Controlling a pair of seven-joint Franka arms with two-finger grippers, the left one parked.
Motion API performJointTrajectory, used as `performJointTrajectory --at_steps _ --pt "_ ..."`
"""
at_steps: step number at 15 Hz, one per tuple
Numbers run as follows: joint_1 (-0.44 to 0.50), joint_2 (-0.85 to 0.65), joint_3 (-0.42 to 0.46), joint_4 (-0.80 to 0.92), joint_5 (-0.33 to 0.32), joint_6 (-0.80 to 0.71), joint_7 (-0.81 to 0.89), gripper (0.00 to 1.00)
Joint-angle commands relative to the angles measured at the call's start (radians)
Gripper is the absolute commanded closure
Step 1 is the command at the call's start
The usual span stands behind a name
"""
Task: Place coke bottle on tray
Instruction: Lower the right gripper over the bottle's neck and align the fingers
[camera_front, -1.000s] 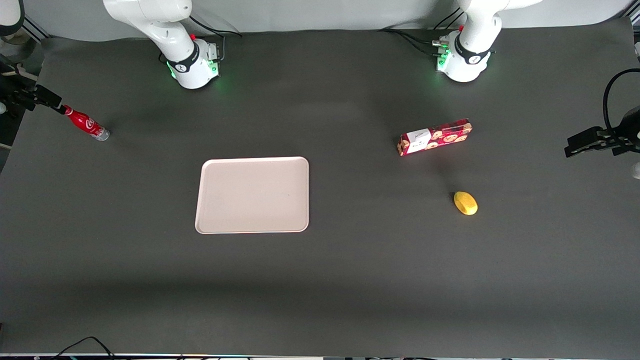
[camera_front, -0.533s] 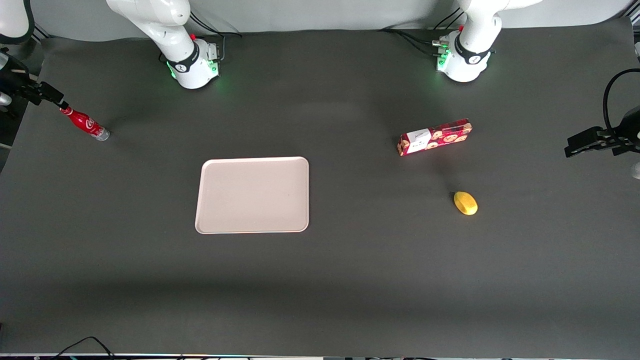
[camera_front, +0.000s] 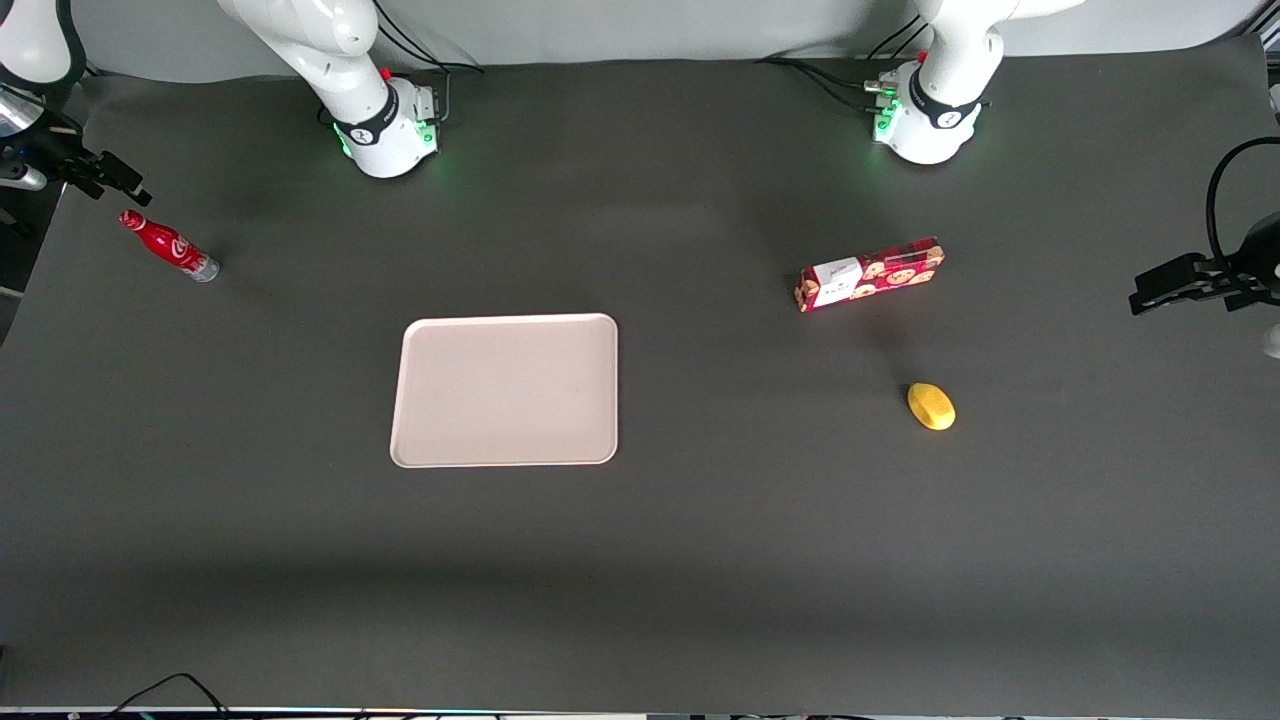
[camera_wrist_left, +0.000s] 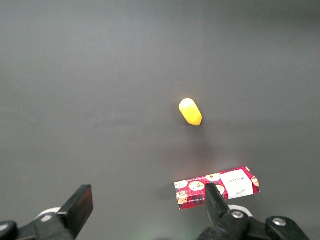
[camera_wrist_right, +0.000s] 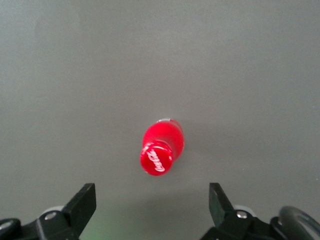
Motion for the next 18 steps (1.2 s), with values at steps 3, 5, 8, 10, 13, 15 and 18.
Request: performJointTrajectory --at_steps 3,5,8,10,13,15,18 --pt "0.004 0.093 -0.022 0.008 0.071 0.054 -0.070 0.00" --pt "0.037 0.138 -0.021 0.017 0.097 0.072 -0.067 0.00" --pt "0.048 0.184 -0.021 0.036 0.105 0.098 -0.064 0.00" --pt "0.065 0.189 -0.018 0.049 0.105 0.097 -0.062 0.00" --pt "0.080 0.202 -0.018 0.054 0.106 0.097 -0.061 0.00" --pt "0.079 0.202 -0.018 0.055 0.106 0.095 -0.061 0.03" --pt "0.082 0.207 -0.019 0.072 0.134 0.080 -0.071 0.42"
